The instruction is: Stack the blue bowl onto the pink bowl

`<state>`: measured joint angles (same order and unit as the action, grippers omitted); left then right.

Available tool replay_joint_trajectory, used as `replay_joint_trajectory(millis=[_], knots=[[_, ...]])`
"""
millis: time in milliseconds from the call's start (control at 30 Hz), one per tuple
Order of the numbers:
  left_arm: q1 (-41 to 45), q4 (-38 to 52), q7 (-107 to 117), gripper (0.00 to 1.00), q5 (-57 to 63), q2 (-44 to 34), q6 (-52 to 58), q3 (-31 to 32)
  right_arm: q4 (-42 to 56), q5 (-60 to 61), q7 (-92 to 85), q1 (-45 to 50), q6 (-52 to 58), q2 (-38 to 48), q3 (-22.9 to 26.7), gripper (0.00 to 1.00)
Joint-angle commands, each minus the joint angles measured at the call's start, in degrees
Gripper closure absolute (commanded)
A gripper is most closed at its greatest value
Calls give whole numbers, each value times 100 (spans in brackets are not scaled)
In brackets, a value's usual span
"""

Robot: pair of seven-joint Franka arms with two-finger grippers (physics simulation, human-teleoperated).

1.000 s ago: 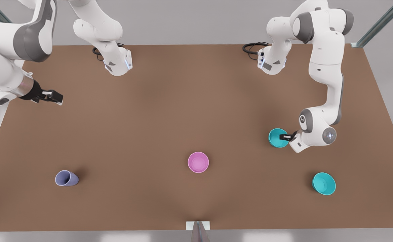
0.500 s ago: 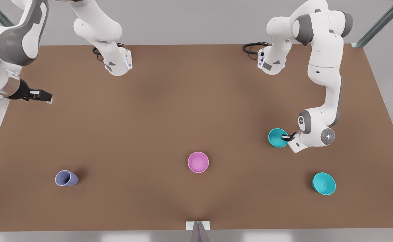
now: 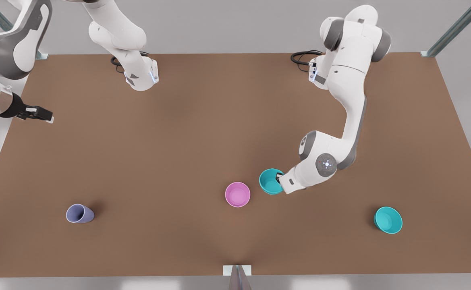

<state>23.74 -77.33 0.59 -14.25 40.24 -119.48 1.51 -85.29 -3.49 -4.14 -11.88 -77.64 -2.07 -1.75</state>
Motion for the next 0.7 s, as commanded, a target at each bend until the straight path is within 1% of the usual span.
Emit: replay_joint_trajectory(millis=[0,67,100,133,167,200,300,333,400,467,667], knots=[[157,719,5513,79,-25,423,461,253,3,-3,-157,195,4,4,-1,0],[447,1220,6146,79,-25,731,452,271,3,-3,-157,195,4,4,-1,0],[517,1361,6848,79,-34,871,470,288,3,-3,-157,195,4,4,-1,0],[526,1414,7104,79,-34,950,531,446,3,-3,-157,195,4,-4,-1,0],[517,1669,7157,79,-43,1091,979,473,12,-3,-157,195,4,-22,8,0],[509,1704,7157,79,-51,1100,1076,482,38,-3,-157,195,12,-31,8,0],[386,1713,7139,79,-43,1179,1015,490,47,-3,-157,195,12,-31,17,0],[368,2036,7139,79,-43,1363,988,490,38,-3,-157,195,12,-31,17,0],[271,2328,7122,79,-43,1522,910,490,47,-3,-157,203,12,-39,17,0],[201,2354,7122,79,-52,1601,575,517,47,-3,-157,203,12,-40,17,0],[122,2337,7095,79,-52,1689,558,613,47,-3,-157,203,4,-75,17,0]])
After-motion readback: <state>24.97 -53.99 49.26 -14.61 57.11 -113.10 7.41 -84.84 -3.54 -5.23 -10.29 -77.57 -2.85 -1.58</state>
